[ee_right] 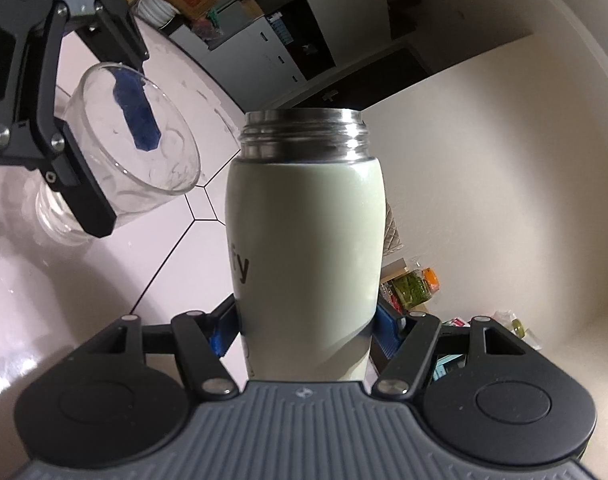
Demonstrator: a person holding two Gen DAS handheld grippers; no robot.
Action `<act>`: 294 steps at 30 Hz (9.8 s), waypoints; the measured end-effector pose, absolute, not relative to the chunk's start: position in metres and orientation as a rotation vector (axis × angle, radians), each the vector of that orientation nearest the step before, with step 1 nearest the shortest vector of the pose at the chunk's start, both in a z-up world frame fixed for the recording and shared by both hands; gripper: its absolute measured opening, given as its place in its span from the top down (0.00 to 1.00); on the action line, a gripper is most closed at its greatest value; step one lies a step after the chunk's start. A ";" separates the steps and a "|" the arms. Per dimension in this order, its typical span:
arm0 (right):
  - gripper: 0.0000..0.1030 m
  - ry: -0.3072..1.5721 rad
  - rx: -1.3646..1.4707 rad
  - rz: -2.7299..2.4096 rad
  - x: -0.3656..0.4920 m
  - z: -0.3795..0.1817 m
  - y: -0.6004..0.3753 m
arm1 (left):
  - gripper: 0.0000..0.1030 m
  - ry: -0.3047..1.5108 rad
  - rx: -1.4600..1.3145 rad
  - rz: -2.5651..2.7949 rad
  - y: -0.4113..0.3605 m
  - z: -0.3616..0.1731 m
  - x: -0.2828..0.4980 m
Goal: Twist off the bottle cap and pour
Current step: 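Tilt the bottle mouth toward the glass held by the left gripper, then tip the bottle further over the glass rim with the right gripper, then pour water from the bottle into the glass held by the left gripper, then hold the bottle tilted over the glass until the stream stops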
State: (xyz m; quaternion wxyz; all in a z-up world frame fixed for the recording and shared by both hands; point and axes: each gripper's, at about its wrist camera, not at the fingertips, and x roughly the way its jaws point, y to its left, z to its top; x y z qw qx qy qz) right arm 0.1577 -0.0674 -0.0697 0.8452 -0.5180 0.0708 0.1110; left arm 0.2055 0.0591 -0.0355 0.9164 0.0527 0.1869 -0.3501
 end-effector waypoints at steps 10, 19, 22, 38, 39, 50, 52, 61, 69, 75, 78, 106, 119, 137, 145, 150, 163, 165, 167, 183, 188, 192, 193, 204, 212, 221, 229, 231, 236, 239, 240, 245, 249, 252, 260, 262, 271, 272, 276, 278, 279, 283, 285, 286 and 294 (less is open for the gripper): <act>0.32 0.130 -1.184 0.219 0.157 -0.086 -0.063 | 0.17 0.381 0.105 -0.720 0.062 -0.041 0.205; 0.32 0.110 -1.258 0.208 0.159 -0.102 -0.063 | 0.17 0.384 0.104 -0.719 0.059 -0.042 0.202; 0.32 0.100 -1.285 0.202 0.161 -0.104 -0.064 | 0.17 0.383 0.104 -0.720 0.060 -0.043 0.202; 0.32 0.092 -1.364 0.192 0.172 -0.100 -0.056 | 0.17 0.388 0.102 -0.719 0.058 -0.043 0.201; 0.32 0.088 -1.373 0.190 0.172 -0.101 -0.055 | 0.17 0.388 0.102 -0.718 0.058 -0.043 0.201; 0.32 0.072 -1.430 0.185 0.175 -0.112 -0.051 | 0.17 0.389 0.103 -0.718 0.058 -0.043 0.201; 0.32 0.071 -1.437 0.181 0.174 -0.114 -0.051 | 0.17 0.389 0.102 -0.719 0.058 -0.043 0.201; 0.32 0.065 -1.473 0.177 0.186 -0.124 -0.049 | 0.17 0.389 0.102 -0.722 0.060 -0.044 0.202; 0.32 0.057 -1.497 0.171 0.200 -0.102 -0.028 | 0.17 0.389 0.100 -0.723 0.061 -0.044 0.202; 0.32 0.056 -1.519 0.168 0.191 -0.105 -0.033 | 0.17 0.389 0.101 -0.723 0.061 -0.044 0.202; 0.32 0.052 -1.532 0.166 0.185 -0.108 -0.038 | 0.17 0.389 0.101 -0.723 0.061 -0.044 0.202; 0.32 0.032 -1.614 0.155 0.167 -0.111 -0.054 | 0.17 0.390 0.099 -0.726 0.060 -0.045 0.200; 0.32 0.014 -1.661 0.139 0.171 -0.108 -0.055 | 0.17 0.391 0.099 -0.727 0.060 -0.044 0.201; 0.32 0.012 -1.692 0.140 0.186 -0.106 -0.045 | 0.17 0.392 0.099 -0.727 0.059 -0.044 0.202; 0.32 0.009 -1.705 0.136 0.190 -0.109 -0.035 | 0.17 0.392 0.099 -0.728 0.060 -0.043 0.203; 0.32 0.001 -1.726 0.132 0.191 -0.112 -0.032 | 0.17 0.392 0.099 -0.729 0.061 -0.044 0.203; 0.32 -0.011 -1.749 0.119 0.199 -0.098 -0.008 | 0.17 0.392 0.099 -0.730 0.062 -0.044 0.204; 0.32 -0.010 -1.752 0.118 0.196 -0.096 -0.009 | 0.17 0.392 0.099 -0.730 0.062 -0.044 0.204; 0.32 -0.011 -1.754 0.117 0.192 -0.095 -0.010 | 0.17 0.392 0.099 -0.730 0.062 -0.044 0.204; 0.32 -0.010 -1.791 0.114 0.174 -0.087 -0.025 | 0.17 0.392 0.100 -0.730 0.061 -0.045 0.204; 0.32 -0.006 -1.808 0.115 0.169 -0.092 -0.032 | 0.17 0.393 0.100 -0.729 0.061 -0.046 0.205; 0.32 -0.006 -1.825 0.114 0.168 -0.091 -0.033 | 0.17 0.393 0.101 -0.728 0.061 -0.046 0.204; 0.32 -0.006 -1.827 0.114 0.168 -0.091 -0.032 | 0.17 0.393 0.101 -0.728 0.061 -0.045 0.204; 0.32 -0.015 -1.852 0.113 0.170 -0.101 -0.034 | 0.17 0.394 0.101 -0.728 0.061 -0.044 0.204; 0.32 -0.015 -1.881 0.108 0.174 -0.107 -0.032 | 0.17 0.394 0.101 -0.728 0.062 -0.045 0.204; 0.32 -0.019 -1.917 0.095 0.177 -0.111 -0.029 | 0.17 0.395 0.101 -0.728 0.063 -0.047 0.203; 0.32 -0.019 -1.932 0.093 0.180 -0.109 -0.023 | 0.17 0.394 0.100 -0.728 0.064 -0.049 0.203; 0.32 -0.017 -1.936 0.093 0.181 -0.110 -0.023 | 0.17 0.394 0.100 -0.728 0.064 -0.049 0.203; 0.32 -0.014 -1.946 0.089 0.178 -0.114 -0.026 | 0.17 0.395 0.100 -0.729 0.064 -0.049 0.203; 0.32 -0.015 -1.953 0.087 0.178 -0.115 -0.025 | 0.17 0.395 0.100 -0.729 0.064 -0.049 0.203; 0.32 -0.017 -1.957 0.086 0.178 -0.116 -0.025 | 0.17 0.395 0.100 -0.729 0.064 -0.050 0.203; 0.32 -0.016 -1.965 0.087 0.178 -0.116 -0.023 | 0.17 0.395 0.100 -0.730 0.065 -0.050 0.204; 0.32 -0.019 -1.977 0.086 0.176 -0.118 -0.023 | 0.17 0.395 0.100 -0.729 0.065 -0.050 0.203; 0.32 -0.020 -1.982 0.086 0.176 -0.119 -0.022 | 0.17 0.395 0.100 -0.729 0.065 -0.050 0.203; 0.32 -0.020 -1.985 0.087 0.175 -0.119 -0.024 | 0.17 0.395 0.100 -0.729 0.065 -0.050 0.203; 0.32 -0.021 -1.984 0.087 0.175 -0.119 -0.024 | 0.17 0.395 0.100 -0.729 0.065 -0.050 0.203; 0.32 -0.031 -1.984 0.090 0.173 -0.121 -0.026 | 0.17 0.395 0.101 -0.729 0.065 -0.049 0.203; 0.32 -0.031 -1.987 0.089 0.173 -0.122 -0.027 | 0.17 0.395 0.101 -0.729 0.065 -0.049 0.203; 0.32 -0.031 -1.981 0.089 0.171 -0.122 -0.027 | 0.17 0.395 0.100 -0.729 0.065 -0.049 0.203; 0.32 -0.030 -1.981 0.091 0.171 -0.122 -0.028 | 0.17 0.395 0.100 -0.729 0.065 -0.050 0.203; 0.32 -0.033 -1.982 0.090 0.170 -0.122 -0.028 | 0.17 0.395 0.100 -0.729 0.065 -0.050 0.203; 0.32 -0.035 -1.978 0.092 0.169 -0.121 -0.028 | 0.17 0.395 0.100 -0.729 0.066 -0.050 0.203; 0.32 -0.032 -1.974 0.094 0.168 -0.121 -0.028 | 0.17 0.396 0.100 -0.729 0.066 -0.050 0.203; 0.32 -0.032 -1.972 0.094 0.168 -0.121 -0.028 | 0.17 0.396 0.100 -0.729 0.066 -0.050 0.203; 0.32 -0.033 -1.964 0.097 0.166 -0.120 -0.030 | 0.17 0.396 0.100 -0.730 0.066 -0.049 0.203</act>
